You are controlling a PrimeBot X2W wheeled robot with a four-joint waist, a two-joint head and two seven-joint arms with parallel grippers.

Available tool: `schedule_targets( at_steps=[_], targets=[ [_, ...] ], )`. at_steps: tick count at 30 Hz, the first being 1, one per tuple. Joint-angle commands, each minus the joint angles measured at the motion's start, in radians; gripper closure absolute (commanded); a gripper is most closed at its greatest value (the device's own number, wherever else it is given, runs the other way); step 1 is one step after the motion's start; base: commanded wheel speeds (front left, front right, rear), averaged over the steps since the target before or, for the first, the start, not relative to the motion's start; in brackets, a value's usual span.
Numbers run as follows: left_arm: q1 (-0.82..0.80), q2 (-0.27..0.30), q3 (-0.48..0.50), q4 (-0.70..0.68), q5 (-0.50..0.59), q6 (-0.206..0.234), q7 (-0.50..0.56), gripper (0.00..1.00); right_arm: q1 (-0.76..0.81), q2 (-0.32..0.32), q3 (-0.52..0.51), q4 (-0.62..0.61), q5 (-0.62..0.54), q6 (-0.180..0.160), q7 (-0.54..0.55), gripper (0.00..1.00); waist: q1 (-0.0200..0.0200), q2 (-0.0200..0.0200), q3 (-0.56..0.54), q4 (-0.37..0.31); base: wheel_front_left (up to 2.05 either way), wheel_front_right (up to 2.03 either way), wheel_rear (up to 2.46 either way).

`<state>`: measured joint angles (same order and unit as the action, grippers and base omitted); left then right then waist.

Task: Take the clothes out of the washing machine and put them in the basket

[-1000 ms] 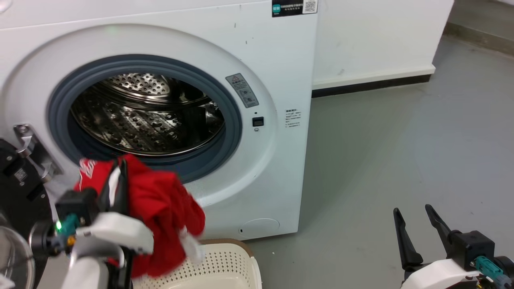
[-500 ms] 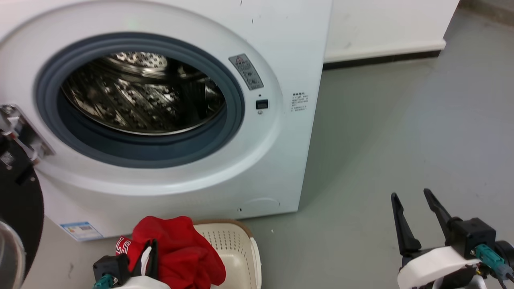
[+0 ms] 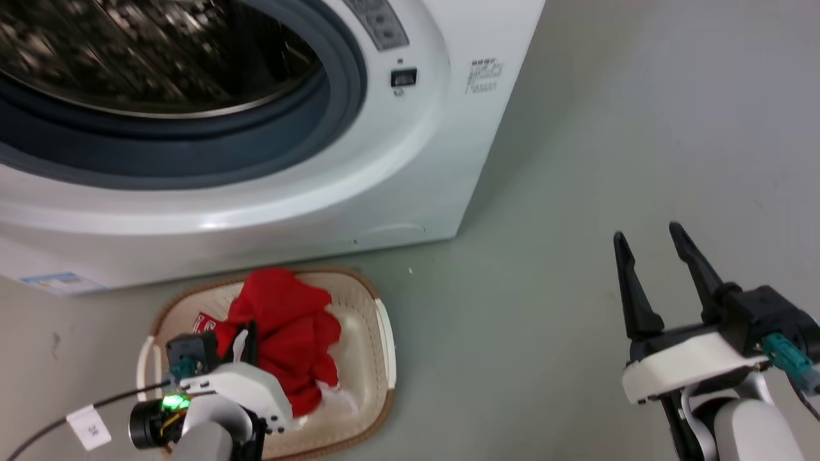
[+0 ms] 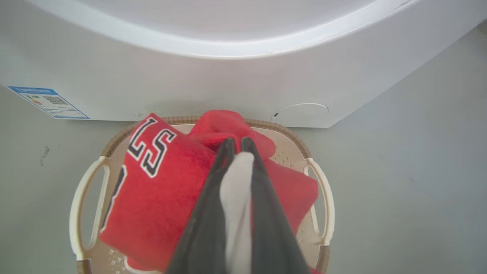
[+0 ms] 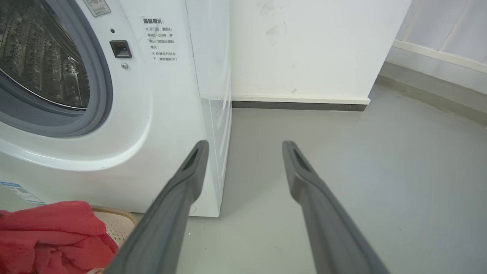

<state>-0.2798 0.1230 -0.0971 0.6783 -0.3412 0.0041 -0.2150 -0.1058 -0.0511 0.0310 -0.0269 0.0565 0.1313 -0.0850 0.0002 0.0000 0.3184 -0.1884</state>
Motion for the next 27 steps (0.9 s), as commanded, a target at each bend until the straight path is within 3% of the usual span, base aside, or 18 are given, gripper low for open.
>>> schedule_targets(
  at_steps=[1,8,16,27],
  targets=[
    [-0.044,0.011,-0.001,0.042,0.002,-0.008,-0.010,1.00,-0.029,0.002,0.009,0.002,0.007,-0.001,-0.008,0.00,-0.0002,0.0000,0.103,-0.031,0.00,0.00,0.00],
    [-0.194,0.046,0.015,0.276,-0.003,-0.027,-0.038,1.00,-0.096,0.002,0.036,0.008,0.022,-0.001,-0.037,0.00,-0.0002,0.0000,0.251,-0.086,0.00,0.00,0.00],
    [-0.315,0.078,0.021,0.423,0.001,-0.039,-0.049,1.00,-0.131,0.002,0.044,0.015,0.045,-0.001,-0.067,0.00,-0.0002,0.0000,0.390,-0.125,0.00,0.00,0.00],
    [-0.402,0.095,0.016,0.550,-0.002,-0.044,-0.051,1.00,-0.155,0.002,0.055,0.025,0.040,-0.001,-0.094,0.00,-0.0002,0.0000,0.450,-0.142,0.00,0.00,0.00]
  ],
)
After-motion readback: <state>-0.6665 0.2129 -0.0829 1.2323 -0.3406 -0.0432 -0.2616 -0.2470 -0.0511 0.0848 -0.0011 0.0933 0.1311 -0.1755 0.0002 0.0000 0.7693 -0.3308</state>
